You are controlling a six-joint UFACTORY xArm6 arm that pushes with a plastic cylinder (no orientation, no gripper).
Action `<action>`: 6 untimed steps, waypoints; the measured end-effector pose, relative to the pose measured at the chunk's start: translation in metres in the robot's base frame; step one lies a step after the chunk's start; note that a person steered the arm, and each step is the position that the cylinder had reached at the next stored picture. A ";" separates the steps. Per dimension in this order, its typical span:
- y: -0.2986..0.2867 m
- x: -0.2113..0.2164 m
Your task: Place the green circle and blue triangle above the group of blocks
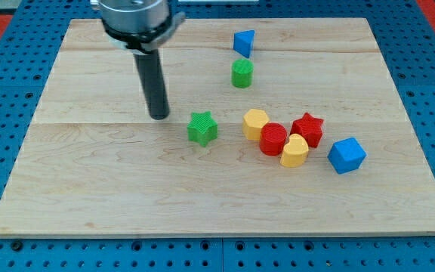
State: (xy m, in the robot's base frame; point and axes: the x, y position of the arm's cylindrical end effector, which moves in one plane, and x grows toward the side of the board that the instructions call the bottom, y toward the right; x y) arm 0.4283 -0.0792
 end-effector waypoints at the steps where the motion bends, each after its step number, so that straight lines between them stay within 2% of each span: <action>1: 0.066 0.002; 2: 0.052 -0.024; 3: 0.019 -0.082; 4: 0.061 -0.133; 5: 0.133 -0.105; 6: 0.164 -0.057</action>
State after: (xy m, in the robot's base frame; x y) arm 0.3716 0.0848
